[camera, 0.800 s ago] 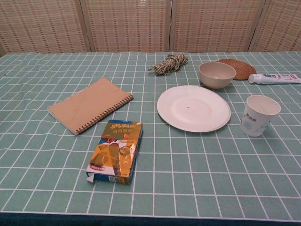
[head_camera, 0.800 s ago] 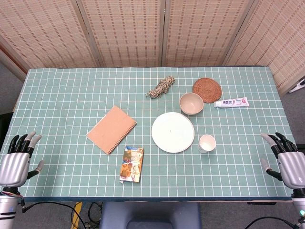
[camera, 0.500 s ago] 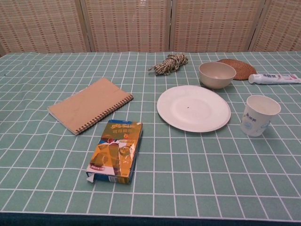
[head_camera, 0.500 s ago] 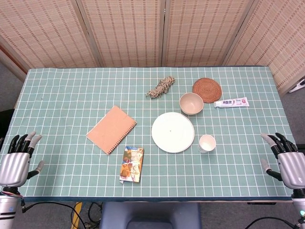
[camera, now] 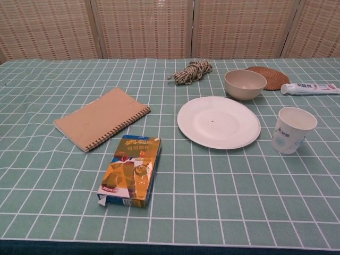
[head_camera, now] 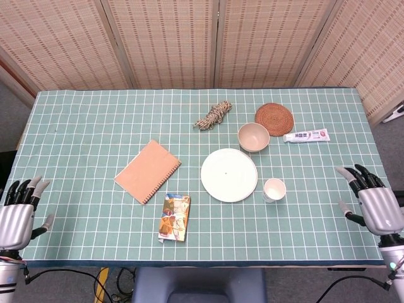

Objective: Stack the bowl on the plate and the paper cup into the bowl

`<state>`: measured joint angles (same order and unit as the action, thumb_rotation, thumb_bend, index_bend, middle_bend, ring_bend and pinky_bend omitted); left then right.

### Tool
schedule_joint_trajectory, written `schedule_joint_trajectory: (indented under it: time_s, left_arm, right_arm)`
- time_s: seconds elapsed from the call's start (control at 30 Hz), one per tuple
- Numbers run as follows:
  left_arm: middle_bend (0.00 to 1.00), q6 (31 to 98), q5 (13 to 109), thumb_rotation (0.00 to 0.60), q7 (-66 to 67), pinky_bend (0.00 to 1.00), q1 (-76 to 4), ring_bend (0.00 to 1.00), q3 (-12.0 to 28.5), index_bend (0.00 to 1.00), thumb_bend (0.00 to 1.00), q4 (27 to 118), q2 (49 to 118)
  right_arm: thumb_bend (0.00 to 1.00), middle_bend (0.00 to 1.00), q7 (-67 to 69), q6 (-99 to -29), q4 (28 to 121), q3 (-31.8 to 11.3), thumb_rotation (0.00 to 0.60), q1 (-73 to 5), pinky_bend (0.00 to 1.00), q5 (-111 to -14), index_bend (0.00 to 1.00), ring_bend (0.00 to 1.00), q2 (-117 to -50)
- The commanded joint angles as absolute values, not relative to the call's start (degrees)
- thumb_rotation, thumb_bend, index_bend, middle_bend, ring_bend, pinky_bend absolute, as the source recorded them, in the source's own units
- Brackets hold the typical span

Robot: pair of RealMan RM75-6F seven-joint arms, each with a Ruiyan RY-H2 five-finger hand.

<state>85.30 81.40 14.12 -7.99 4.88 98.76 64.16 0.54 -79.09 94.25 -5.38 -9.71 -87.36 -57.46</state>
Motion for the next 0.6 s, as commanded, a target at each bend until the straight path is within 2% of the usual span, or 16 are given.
schedule_joint_trajectory:
  time_s: [0.03, 0.33, 0.6]
  left_arm:
    - [0.02, 85.4, 81.4, 0.6, 13.9, 0.03, -7.8, 0.09, 4.8, 0.13, 0.29, 98.6, 64.2]
    - [0.02, 86.2, 81.3, 0.6, 13.3, 0.03, -7.0, 0.09, 4.6, 0.13, 0.29, 98.2, 64.1]
    - [0.02, 86.4, 81.1, 0.6, 12.8, 0.03, -6.5, 0.09, 4.5, 0.13, 0.29, 97.9, 63.9]
  right_arm:
    - [0.36, 0.19, 0.7, -74.4, 94.0, -7.3, 0.6, -13.8, 0.21, -86.2, 0.14, 0.09, -57.0]
    - [0.36, 0.19, -0.3, -60.8, 90.4, -11.6, 0.6, -25.0, 0.21, -80.9, 0.16, 0.09, -60.3]
    - [0.35, 0.19, -2.3, -49.8, 82.2, -13.7, 0.6, -34.3, 0.21, -75.7, 0.18, 0.09, -66.7]
